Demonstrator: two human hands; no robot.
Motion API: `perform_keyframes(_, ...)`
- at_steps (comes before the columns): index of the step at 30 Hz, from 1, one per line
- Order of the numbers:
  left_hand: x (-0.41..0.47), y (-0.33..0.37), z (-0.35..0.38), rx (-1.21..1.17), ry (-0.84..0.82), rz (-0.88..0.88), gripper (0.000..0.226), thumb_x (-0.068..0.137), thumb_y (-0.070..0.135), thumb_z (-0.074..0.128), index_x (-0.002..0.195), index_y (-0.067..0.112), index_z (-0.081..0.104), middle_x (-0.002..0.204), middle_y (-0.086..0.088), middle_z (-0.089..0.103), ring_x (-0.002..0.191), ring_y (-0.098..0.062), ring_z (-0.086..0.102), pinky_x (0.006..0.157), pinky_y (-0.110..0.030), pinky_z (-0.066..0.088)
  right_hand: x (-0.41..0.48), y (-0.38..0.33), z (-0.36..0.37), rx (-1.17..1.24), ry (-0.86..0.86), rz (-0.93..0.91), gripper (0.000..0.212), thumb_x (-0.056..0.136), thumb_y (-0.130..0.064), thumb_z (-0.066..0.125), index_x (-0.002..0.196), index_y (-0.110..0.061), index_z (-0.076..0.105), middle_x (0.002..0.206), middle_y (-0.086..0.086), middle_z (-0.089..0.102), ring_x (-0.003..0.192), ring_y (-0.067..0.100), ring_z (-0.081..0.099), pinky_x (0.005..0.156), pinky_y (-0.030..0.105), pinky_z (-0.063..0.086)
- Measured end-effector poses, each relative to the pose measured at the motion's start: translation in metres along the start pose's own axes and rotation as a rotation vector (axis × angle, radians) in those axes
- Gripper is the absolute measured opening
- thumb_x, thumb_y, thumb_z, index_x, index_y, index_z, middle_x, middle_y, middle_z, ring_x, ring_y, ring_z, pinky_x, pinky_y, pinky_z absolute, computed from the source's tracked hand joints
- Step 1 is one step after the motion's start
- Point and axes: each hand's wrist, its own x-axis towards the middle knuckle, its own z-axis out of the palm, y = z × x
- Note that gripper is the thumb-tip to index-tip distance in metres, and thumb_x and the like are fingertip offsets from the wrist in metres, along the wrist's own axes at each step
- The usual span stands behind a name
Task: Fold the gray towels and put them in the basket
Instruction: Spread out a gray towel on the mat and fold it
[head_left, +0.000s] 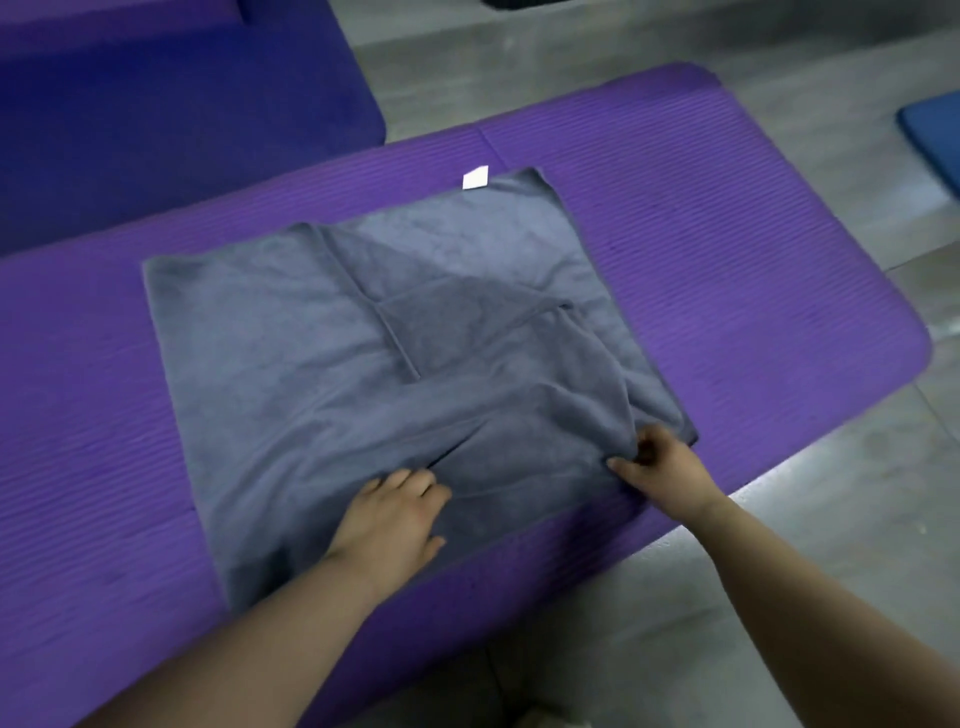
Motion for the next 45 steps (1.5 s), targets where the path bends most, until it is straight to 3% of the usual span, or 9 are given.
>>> perform_keyframes(6, 0.0, -0.005, -0.003, -0.166, 0.087, -0.291, 0.034, 0.082, 0.021, 0.063, 0.114, 0.015, 0.054, 0.115, -0.001, 0.054, 0.107, -0.018, 0.055, 0.086, -0.025, 0.045, 0.015, 0.001, -0.014, 0.16, 0.115, 0.021, 0.025, 0.086, 0.0, 0.055, 0.064, -0.013, 0.054, 0.059, -0.004, 0.048, 0.06, 0.013, 0.045, 0.061, 0.018, 0.039)
perform_keyframes(10, 0.001, 0.0, -0.002, -0.338, 0.21, -0.043, 0.01, 0.059, 0.02, 0.066, 0.068, 0.022, 0.06, 0.067, 0.009, 0.061, 0.059, -0.005, 0.06, 0.052, -0.012, 0.041, 0.023, 0.006, -0.034, 0.252, 0.244, -0.005, 0.023, 0.088, 0.001, 0.052, 0.07, -0.013, 0.054, 0.06, -0.004, 0.049, 0.049, 0.002, 0.051, 0.057, 0.018, 0.042)
perform_keyframes(12, 0.002, 0.008, 0.002, -0.248, 0.198, 0.074, 0.013, 0.061, 0.027, 0.049, 0.062, 0.029, 0.062, 0.06, 0.015, 0.058, 0.057, 0.003, 0.051, 0.06, -0.013, 0.038, 0.026, 0.009, -0.042, 0.242, 0.299, 0.001, 0.016, 0.088, 0.001, 0.051, 0.078, -0.009, 0.057, 0.061, -0.005, 0.048, 0.053, 0.007, 0.05, 0.047, 0.005, 0.038)
perform_keyframes(17, -0.017, 0.011, 0.029, -0.071, 0.113, 0.106, 0.049, 0.024, 0.023, 0.087, 0.071, 0.029, 0.071, 0.066, 0.016, 0.061, 0.056, 0.002, 0.06, 0.052, -0.011, 0.048, 0.038, 0.017, -0.035, 0.093, 0.268, 0.089, 0.01, 0.087, -0.003, 0.054, 0.093, -0.004, 0.062, 0.083, 0.011, 0.057, 0.087, 0.018, 0.052, 0.056, 0.018, 0.036)
perform_keyframes(21, -0.029, -0.003, 0.038, -0.002, 0.174, 0.124, 0.062, 0.024, 0.02, 0.085, 0.083, 0.029, 0.068, 0.074, 0.012, 0.062, 0.064, -0.003, 0.059, 0.056, -0.014, 0.05, 0.034, 0.013, -0.031, -0.109, 0.28, 0.195, 0.032, 0.089, -0.019, 0.054, 0.115, -0.002, 0.061, 0.127, 0.027, 0.045, 0.119, 0.04, 0.045, 0.104, 0.033, 0.033)
perform_keyframes(27, -0.038, -0.02, 0.039, 0.06, 0.229, 0.156, 0.092, 0.01, 0.013, 0.083, 0.09, 0.024, 0.041, 0.066, 0.009, 0.061, 0.07, -0.01, 0.034, 0.06, -0.012, 0.041, 0.029, 0.003, -0.029, -0.18, 0.189, 0.191, 0.032, 0.09, -0.015, 0.051, 0.109, 0.011, 0.057, 0.116, 0.032, 0.057, 0.11, 0.041, 0.053, 0.089, 0.037, 0.041)
perform_keyframes(32, -0.053, -0.038, 0.038, 0.151, 0.239, 0.251, 0.089, 0.021, 0.013, 0.086, 0.103, 0.021, 0.054, 0.078, 0.001, 0.069, 0.083, -0.017, 0.04, 0.087, -0.027, 0.03, 0.017, 0.007, -0.021, -0.131, 0.223, 0.182, 0.028, 0.087, -0.011, 0.054, 0.107, 0.008, 0.056, 0.11, 0.029, 0.061, 0.106, 0.039, 0.056, 0.087, 0.038, 0.042)
perform_keyframes(36, -0.066, -0.048, 0.041, 0.068, 0.232, 0.124, 0.056, 0.056, 0.021, 0.047, 0.112, 0.018, 0.045, 0.103, -0.004, 0.066, 0.1, -0.018, 0.043, 0.109, -0.029, 0.01, 0.011, 0.0, -0.03, -0.029, 0.406, 0.164, 0.025, 0.087, -0.011, 0.054, 0.106, 0.005, 0.055, 0.11, 0.028, 0.061, 0.107, 0.039, 0.054, 0.088, 0.038, 0.04)
perform_keyframes(45, -0.092, -0.067, 0.02, -0.049, 0.097, 0.103, 0.041, 0.057, 0.036, 0.036, 0.073, 0.029, 0.073, 0.091, 0.01, 0.073, 0.083, -0.006, 0.068, 0.073, -0.016, 0.049, -0.01, -0.02, -0.021, -0.28, 0.6, 0.094, 0.059, 0.072, -0.04, 0.041, 0.107, 0.006, 0.056, 0.116, 0.033, 0.051, 0.115, 0.045, 0.042, 0.096, 0.047, 0.033)
